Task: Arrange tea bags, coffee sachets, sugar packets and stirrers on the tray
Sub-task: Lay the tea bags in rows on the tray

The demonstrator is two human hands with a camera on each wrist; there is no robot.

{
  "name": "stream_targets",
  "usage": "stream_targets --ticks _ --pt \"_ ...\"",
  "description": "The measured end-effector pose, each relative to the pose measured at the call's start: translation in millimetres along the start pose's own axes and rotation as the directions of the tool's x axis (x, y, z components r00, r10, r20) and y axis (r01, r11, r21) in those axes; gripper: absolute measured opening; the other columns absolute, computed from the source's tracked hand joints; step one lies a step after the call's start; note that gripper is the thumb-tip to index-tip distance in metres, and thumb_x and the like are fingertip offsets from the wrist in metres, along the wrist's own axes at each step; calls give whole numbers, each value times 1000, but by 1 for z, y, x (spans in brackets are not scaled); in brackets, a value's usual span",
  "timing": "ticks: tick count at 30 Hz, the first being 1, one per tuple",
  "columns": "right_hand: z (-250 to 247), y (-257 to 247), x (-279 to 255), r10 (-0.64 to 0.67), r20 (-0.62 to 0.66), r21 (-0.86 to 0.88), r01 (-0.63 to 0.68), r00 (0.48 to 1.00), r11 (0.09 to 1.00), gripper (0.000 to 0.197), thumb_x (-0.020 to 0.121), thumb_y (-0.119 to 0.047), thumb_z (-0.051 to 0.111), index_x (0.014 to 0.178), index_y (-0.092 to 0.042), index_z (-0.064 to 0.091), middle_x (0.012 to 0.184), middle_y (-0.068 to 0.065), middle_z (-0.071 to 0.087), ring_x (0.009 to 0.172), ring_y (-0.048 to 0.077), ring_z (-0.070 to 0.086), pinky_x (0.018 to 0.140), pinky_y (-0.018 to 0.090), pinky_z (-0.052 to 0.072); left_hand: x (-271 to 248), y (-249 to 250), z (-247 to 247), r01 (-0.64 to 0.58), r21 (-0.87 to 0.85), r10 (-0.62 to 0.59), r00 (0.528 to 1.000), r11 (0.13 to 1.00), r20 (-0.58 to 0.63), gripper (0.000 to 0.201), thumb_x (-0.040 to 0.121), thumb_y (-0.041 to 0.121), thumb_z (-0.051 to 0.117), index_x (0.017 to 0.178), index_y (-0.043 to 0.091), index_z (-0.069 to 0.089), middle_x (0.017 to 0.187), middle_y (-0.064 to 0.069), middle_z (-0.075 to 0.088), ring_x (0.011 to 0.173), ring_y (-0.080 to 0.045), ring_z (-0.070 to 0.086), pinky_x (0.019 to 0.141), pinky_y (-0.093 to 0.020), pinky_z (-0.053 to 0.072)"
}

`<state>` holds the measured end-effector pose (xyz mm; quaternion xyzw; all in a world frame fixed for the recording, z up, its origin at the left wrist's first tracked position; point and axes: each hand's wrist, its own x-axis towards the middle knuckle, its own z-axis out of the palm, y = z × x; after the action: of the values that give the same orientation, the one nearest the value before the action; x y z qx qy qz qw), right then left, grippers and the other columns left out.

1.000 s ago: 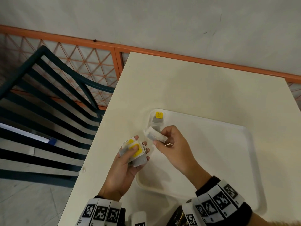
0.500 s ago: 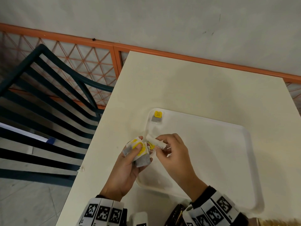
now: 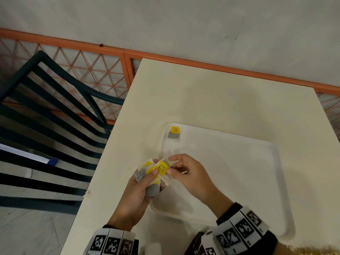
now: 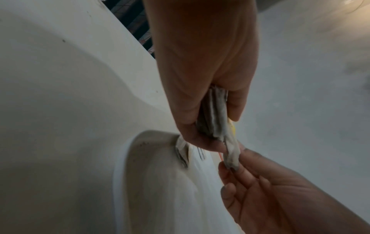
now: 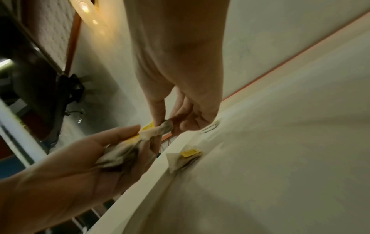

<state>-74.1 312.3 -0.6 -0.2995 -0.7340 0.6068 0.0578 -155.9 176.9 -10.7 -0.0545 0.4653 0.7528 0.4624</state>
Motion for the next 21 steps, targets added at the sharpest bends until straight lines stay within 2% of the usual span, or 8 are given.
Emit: stream_targets --ticks 2,4,7,11,14,17,19,21 --pt "-5 2 8 38 32 15 -38 999 999 22 79 -12 71 83 -32 63 79 -6 67 70 4 59 68 14 46 -1 0 -3 -13 17 13 1000 1000 -8 48 71 24 73 115 12 59 101 -11 70 83 -17 69 63 -27 56" --pt "-12 3 19 83 -41 59 -81 996 995 21 79 -8 70 78 -27 62 77 0 65 65 7 58 58 13 45 -1 2 -8 -36 37 37 999 999 -19 59 62 30 80 114 12 59 94 -11 70 76 -19 68 61 -27 56" --pt "-28 6 40 141 -258 125 -112 956 986 21 80 -4 67 75 -20 54 72 4 60 60 15 57 50 16 48 1 4 -19 -57 41 60 995 998 -75 35 78 16 60 113 15 58 90 -7 72 77 -18 68 67 -30 59" --pt "-43 8 66 128 -427 77 -105 895 992 20 79 -2 65 70 -15 52 65 2 56 61 22 56 65 36 56 0 8 -28 -72 37 76 990 997 -117 47 69 23 72 113 16 59 100 -8 72 89 -23 70 70 -32 59" --pt "-43 10 79 114 -435 3 -125 893 992 8 79 -3 66 78 -8 59 66 -1 58 65 23 57 73 42 56 0 5 -32 -69 47 75 987 997 -139 29 84 13 55 112 16 59 98 -7 72 88 -21 70 70 -31 59" --pt "-41 16 86 65 -418 -133 -132 906 982 8 79 -8 68 86 -8 64 74 0 61 72 20 58 76 33 53 0 3 -31 -57 47 64 986 997 -151 25 88 9 50 110 15 59 96 -7 72 85 -20 71 71 -31 59" --pt "-40 18 87 24 -390 -239 -127 920 963 13 80 -10 68 92 -4 66 81 3 62 75 16 56 68 17 44 -1 2 -31 -45 49 52 986 998 -158 24 88 8 50 109 16 60 94 -6 73 82 -19 71 71 -32 58" --pt "-40 19 87 5 -381 -287 -124 925 950 15 81 -9 67 94 -3 66 87 8 66 77 15 56 65 14 40 -1 1 -32 -43 55 52 985 998 -165 24 88 8 50 108 17 60 91 -4 75 82 -18 71 72 -32 57"
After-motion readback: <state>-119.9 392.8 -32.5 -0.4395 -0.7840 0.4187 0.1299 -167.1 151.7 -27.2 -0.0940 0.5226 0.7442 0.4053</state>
